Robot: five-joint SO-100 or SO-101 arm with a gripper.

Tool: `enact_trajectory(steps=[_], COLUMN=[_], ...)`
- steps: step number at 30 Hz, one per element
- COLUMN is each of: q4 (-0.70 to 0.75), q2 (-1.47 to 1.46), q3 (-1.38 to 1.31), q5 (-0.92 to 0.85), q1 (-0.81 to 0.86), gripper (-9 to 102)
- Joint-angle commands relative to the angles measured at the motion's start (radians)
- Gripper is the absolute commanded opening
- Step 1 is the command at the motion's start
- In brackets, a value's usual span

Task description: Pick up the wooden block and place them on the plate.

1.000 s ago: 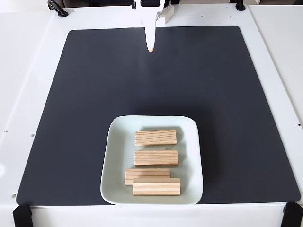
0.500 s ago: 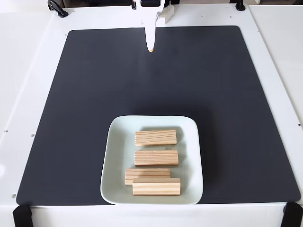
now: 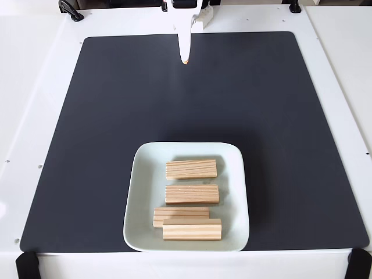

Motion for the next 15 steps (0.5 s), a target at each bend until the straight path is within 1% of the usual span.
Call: enact_trajectory(steps=[1, 15], q4=[-0.012, -0.012], q2=[0.000, 0.000], q3=[0.000, 0.000], q5=[-0.005, -0.005], q1=[-0.003, -0.003], gripper=[-1, -1])
